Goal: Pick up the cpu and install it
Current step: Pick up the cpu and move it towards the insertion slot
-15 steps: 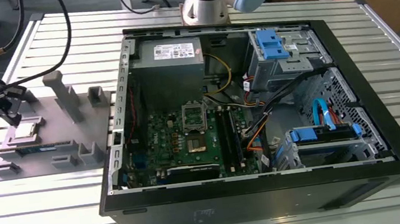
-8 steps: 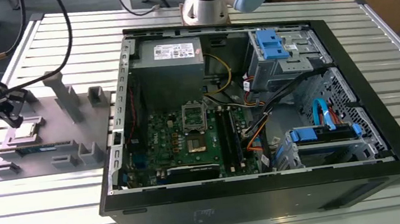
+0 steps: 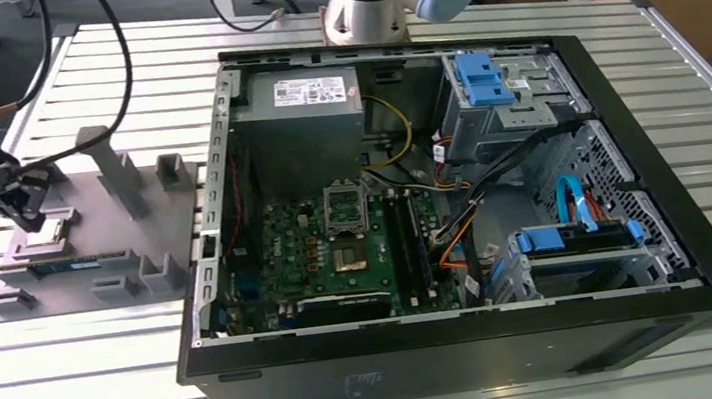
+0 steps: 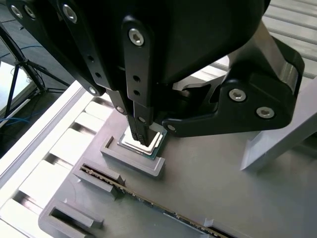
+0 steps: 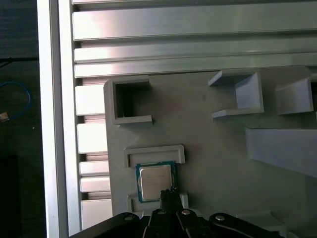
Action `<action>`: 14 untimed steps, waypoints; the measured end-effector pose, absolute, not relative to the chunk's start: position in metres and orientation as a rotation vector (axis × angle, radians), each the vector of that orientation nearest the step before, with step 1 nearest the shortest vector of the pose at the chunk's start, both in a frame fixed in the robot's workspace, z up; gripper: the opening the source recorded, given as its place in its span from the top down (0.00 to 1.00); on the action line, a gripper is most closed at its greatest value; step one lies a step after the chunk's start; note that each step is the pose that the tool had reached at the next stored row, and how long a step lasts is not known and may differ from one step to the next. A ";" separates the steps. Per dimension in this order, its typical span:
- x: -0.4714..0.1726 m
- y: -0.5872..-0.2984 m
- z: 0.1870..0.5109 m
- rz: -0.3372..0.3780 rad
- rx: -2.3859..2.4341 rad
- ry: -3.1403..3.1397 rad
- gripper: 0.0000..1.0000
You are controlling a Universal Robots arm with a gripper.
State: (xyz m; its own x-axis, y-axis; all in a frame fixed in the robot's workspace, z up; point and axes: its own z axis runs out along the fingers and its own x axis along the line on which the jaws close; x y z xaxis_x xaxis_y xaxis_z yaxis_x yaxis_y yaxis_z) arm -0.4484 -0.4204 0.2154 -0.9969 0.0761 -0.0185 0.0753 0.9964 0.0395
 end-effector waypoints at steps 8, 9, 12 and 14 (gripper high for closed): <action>-0.449 -0.420 0.212 0.061 0.118 3.119 0.89; -0.449 -0.420 0.212 0.060 0.118 3.119 0.89; -0.449 -0.420 0.212 0.060 0.118 3.119 0.89; -0.449 -0.420 0.212 0.061 0.118 3.119 0.89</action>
State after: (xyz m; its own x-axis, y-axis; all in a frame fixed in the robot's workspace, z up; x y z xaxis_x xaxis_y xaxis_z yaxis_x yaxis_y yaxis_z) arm -0.4489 -0.4203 0.2120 -0.9969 0.0761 -0.0185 0.0753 0.9964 0.0395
